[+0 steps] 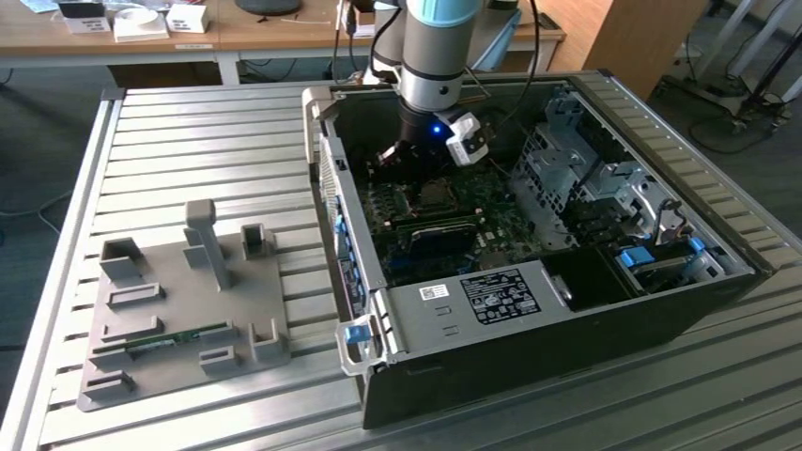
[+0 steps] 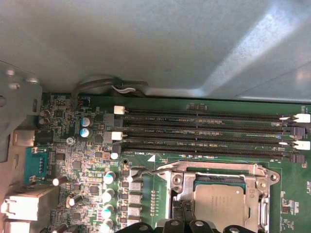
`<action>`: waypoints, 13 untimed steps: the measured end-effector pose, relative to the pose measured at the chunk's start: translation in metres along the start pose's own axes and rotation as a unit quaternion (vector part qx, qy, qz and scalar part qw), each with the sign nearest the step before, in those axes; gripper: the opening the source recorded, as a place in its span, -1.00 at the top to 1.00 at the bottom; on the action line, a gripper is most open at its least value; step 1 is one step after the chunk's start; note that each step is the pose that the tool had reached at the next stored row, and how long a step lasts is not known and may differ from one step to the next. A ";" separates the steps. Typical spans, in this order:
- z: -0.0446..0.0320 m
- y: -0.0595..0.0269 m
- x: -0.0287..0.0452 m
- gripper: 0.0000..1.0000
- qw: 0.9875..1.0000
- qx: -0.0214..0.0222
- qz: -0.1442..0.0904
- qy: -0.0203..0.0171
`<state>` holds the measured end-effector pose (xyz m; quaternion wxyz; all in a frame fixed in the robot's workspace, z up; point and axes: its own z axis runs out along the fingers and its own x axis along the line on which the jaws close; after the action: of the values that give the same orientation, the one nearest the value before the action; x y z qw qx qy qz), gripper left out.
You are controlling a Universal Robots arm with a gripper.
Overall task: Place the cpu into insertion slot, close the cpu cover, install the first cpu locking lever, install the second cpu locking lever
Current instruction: 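Close the cpu cover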
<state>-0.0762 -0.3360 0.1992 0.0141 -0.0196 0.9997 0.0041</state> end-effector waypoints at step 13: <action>0.0023 -0.0001 0.0001 0.79 1.000 0.000 0.000 0.000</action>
<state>-0.0762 -0.3360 0.1969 0.0141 -0.0196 0.9997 0.0041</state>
